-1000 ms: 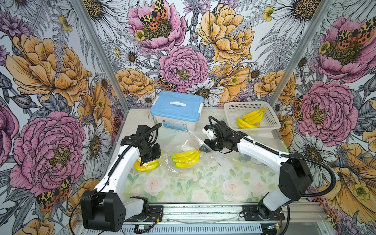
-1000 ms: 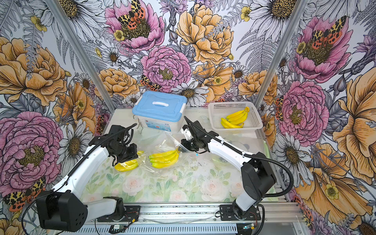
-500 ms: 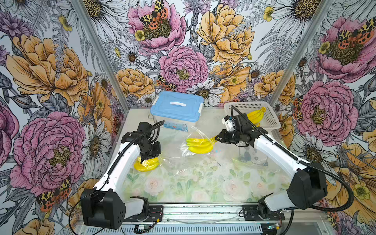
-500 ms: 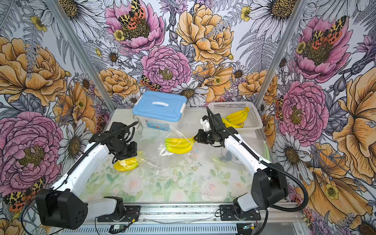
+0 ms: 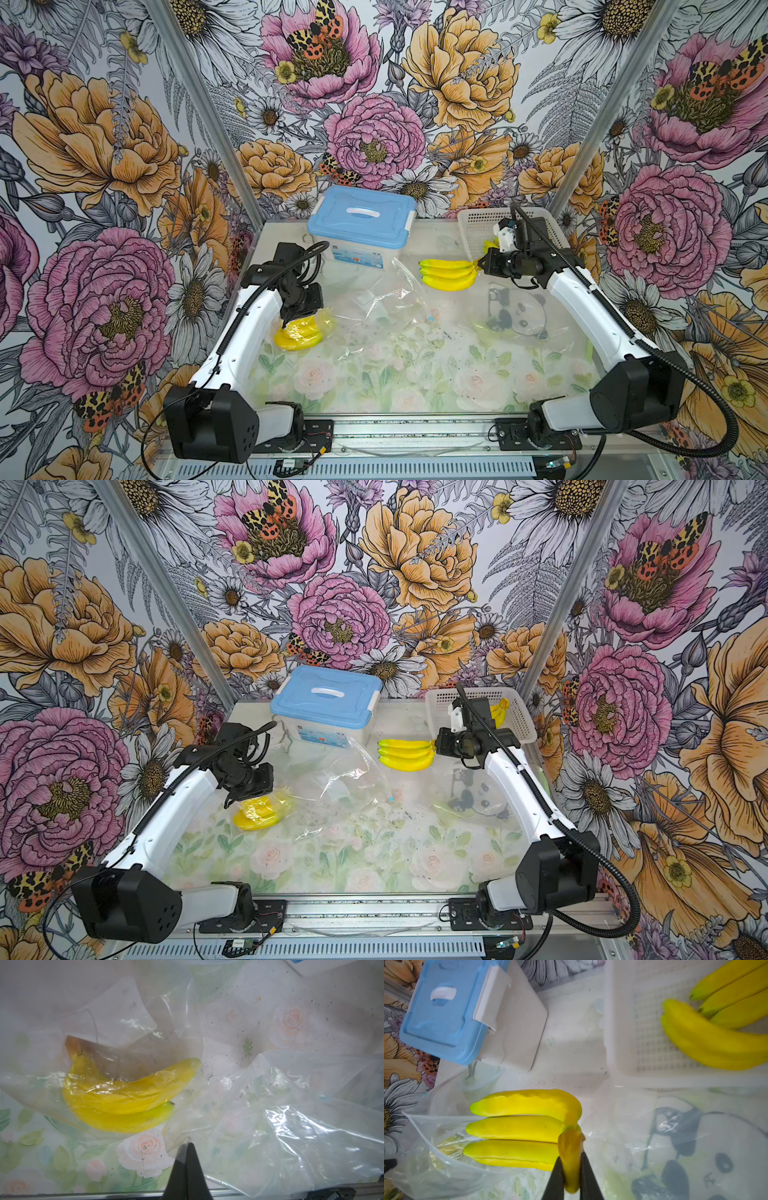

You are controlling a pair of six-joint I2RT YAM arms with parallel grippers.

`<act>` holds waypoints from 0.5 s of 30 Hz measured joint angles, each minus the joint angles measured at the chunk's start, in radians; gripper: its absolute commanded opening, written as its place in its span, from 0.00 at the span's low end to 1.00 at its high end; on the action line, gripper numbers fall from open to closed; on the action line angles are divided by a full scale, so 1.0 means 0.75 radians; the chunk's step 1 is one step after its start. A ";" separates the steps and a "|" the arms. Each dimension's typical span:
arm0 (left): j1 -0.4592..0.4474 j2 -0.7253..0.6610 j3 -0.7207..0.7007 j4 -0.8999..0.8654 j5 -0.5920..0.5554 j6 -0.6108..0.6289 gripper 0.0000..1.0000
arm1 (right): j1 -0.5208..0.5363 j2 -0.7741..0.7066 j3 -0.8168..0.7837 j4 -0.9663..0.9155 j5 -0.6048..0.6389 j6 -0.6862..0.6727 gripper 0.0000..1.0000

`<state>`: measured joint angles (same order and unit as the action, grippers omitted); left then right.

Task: Open the zip-top bag and take out the banana
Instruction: Place the banana in the basket.

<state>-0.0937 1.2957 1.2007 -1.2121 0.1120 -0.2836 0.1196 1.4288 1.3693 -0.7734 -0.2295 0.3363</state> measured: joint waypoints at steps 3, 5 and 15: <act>0.001 0.047 0.018 0.000 0.005 0.005 0.00 | -0.100 0.062 0.167 -0.002 0.107 -0.063 0.09; 0.001 0.075 0.022 0.001 0.011 0.005 0.00 | -0.175 0.132 0.277 0.006 0.166 -0.091 0.09; -0.003 0.133 0.022 0.022 0.122 -0.008 0.00 | -0.379 0.721 0.681 0.018 0.331 -0.119 0.23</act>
<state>-0.0959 1.3956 1.2175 -1.1954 0.2031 -0.2893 -0.1650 1.9694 1.8797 -0.7597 0.0189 0.2474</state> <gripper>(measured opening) 0.044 0.161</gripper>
